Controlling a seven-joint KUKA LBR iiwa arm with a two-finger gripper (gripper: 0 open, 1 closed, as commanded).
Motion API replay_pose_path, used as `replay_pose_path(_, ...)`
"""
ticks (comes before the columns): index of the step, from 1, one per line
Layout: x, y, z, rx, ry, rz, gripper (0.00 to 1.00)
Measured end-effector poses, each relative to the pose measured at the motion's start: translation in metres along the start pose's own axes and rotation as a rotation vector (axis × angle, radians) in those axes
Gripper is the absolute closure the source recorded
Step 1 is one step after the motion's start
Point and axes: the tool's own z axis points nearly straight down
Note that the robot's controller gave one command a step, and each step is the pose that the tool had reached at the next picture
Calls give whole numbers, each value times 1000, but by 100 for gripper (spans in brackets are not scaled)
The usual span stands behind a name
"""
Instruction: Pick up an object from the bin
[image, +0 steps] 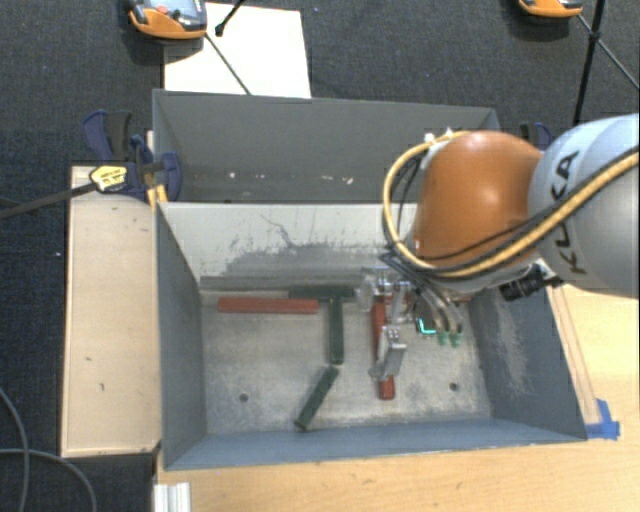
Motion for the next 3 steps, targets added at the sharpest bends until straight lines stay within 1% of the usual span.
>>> replay_pose_path(1,-2,0,-4,0,-8,2,0)
replay_pose_path(2,-16,18,37,1,-17,-236,0)
replay_pose_path(3,-8,10,107,1,-12,-423,0)
